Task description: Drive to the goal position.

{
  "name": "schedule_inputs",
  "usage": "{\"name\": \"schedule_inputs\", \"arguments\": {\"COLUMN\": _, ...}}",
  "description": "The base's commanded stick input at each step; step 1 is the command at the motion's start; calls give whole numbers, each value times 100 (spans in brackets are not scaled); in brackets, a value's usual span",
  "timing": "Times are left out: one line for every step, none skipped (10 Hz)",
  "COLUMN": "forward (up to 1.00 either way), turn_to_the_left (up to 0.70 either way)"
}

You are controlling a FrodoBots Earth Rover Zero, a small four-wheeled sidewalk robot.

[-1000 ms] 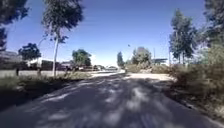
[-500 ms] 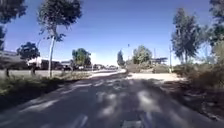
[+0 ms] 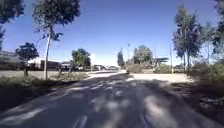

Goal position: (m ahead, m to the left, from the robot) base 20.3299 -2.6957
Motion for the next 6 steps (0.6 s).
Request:
{"name": "schedule_inputs", "arguments": {"forward": 100, "turn_to_the_left": 0}}
{"name": "schedule_inputs", "arguments": {"forward": 100, "turn_to_the_left": 0}}
{"name": "schedule_inputs", "arguments": {"forward": 100, "turn_to_the_left": 0}}
{"name": "schedule_inputs", "arguments": {"forward": 100, "turn_to_the_left": 0}}
{"name": "schedule_inputs", "arguments": {"forward": 100, "turn_to_the_left": 0}}
{"name": "schedule_inputs", "arguments": {"forward": 100, "turn_to_the_left": 0}}
